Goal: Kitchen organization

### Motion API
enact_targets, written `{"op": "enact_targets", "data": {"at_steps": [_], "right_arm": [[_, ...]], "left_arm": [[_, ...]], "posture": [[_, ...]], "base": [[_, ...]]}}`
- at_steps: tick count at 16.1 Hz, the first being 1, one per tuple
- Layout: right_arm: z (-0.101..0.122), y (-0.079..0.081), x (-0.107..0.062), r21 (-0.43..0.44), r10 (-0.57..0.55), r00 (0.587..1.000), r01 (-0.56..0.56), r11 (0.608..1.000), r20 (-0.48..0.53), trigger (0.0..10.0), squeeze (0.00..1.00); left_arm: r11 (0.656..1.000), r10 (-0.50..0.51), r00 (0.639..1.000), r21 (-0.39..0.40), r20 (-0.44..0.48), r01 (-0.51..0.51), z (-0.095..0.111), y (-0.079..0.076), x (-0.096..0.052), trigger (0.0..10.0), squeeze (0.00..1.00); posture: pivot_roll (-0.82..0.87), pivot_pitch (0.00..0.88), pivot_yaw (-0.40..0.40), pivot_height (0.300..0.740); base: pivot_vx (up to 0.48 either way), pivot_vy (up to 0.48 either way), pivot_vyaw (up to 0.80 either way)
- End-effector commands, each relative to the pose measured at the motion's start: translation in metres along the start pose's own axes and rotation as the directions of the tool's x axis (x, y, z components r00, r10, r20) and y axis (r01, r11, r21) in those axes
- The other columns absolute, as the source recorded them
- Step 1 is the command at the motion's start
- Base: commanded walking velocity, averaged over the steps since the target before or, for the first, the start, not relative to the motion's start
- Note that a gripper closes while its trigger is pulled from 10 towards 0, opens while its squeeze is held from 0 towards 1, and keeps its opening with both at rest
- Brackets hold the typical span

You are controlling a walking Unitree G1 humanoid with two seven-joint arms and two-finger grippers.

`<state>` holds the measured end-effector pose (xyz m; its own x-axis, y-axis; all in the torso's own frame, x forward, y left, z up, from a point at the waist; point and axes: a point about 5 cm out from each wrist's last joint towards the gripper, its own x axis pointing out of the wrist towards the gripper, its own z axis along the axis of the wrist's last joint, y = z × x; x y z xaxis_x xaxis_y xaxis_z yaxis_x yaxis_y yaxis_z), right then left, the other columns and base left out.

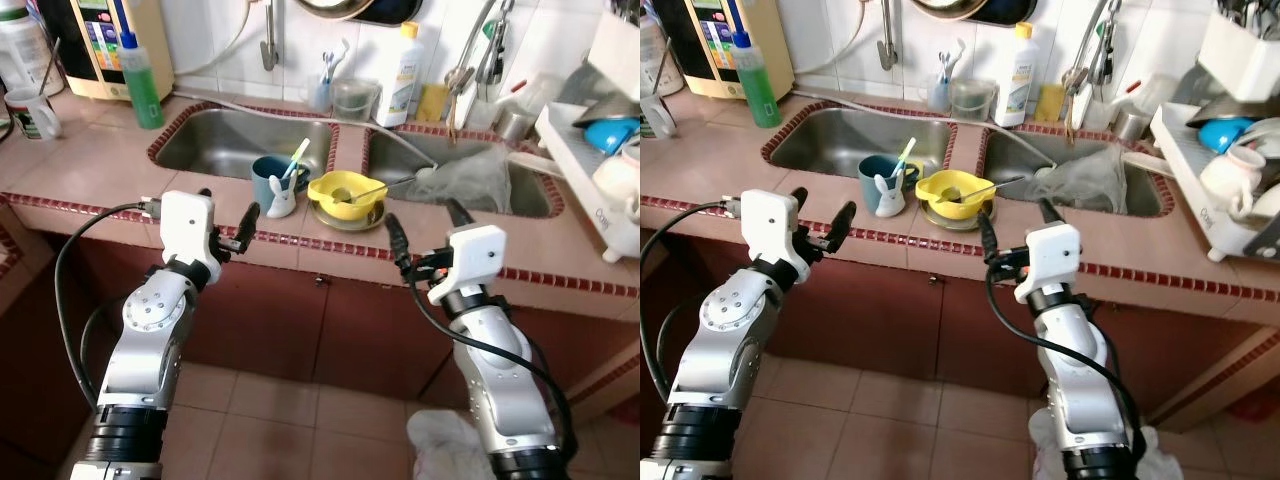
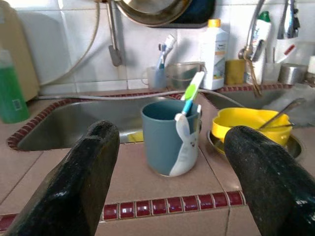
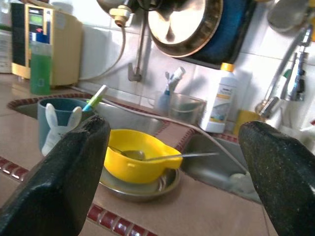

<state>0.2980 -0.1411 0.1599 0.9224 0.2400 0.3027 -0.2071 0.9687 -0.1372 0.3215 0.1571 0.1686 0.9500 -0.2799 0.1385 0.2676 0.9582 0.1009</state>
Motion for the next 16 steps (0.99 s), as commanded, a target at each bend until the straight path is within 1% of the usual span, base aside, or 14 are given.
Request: {"op": "enact_targets", "data": {"at_steps": [1,4,8,9,13,15,16], "right_arm": [[-0.0012,-0.0057,-0.0010,-0.008,-0.018,1.000,0.018,1.000,-0.008,10.0,0.00],[-0.0016,-0.0052,-0.0011,-0.011,-0.015,1.000,0.015,1.000,-0.009,10.0,0.00],[-0.0023,-0.0047,-0.0011,-0.012,-0.010,1.000,0.010,1.000,-0.010,10.0,0.00],[-0.0029,-0.0050,-0.0017,-0.013,-0.009,1.000,0.009,1.000,-0.012,10.0,0.00],[-0.0029,-0.0050,-0.0017,-0.013,-0.009,1.000,0.009,1.000,-0.012,10.0,0.00],[-0.0047,-0.0049,-0.0033,-0.019,-0.007,1.000,0.006,1.000,-0.021,10.0,0.00],[-0.0054,-0.0047,-0.0043,-0.022,-0.007,1.000,0.006,1.000,-0.025,10.0,0.00]], "left_arm": [[1.000,-0.030,1.000,-0.007,0.004,0.030,0.0013,-0.0076,0.0020,10.0,0.00],[0.999,-0.034,0.999,-0.007,0.002,0.034,0.0010,-0.0091,0.0017,10.0,0.00],[0.999,-0.041,0.999,0.020,0.005,0.041,0.0002,-0.0113,0.0010,10.0,0.00],[0.998,-0.058,0.998,0.019,0.007,0.057,0.0004,-0.0144,0.0003,10.0,0.00],[0.998,-0.058,0.998,0.019,0.007,0.057,0.0004,-0.0144,0.0003,10.0,0.00],[0.996,-0.079,0.997,0.037,0.017,0.078,0.0008,-0.0166,-0.0021,10.0,0.00],[0.995,-0.092,0.996,0.043,0.017,0.091,0.0003,-0.0173,-0.0037,10.0,0.00]], "posture": [[0.08,0.000,-0.032,0.740],[0.08,0.000,-0.035,0.740],[0.08,0.000,-0.037,0.740],[0.08,0.000,-0.038,0.740],[0.08,0.000,-0.038,0.740],[0.08,0.000,-0.037,0.740],[0.08,0.000,-0.036,0.740]], "base": [[0.000,0.326,0.00],[0.000,0.322,0.00],[0.000,0.000,0.00],[0.000,0.000,0.00],[0.000,0.000,0.00],[0.000,0.000,0.00],[0.255,0.000,0.00]]}}
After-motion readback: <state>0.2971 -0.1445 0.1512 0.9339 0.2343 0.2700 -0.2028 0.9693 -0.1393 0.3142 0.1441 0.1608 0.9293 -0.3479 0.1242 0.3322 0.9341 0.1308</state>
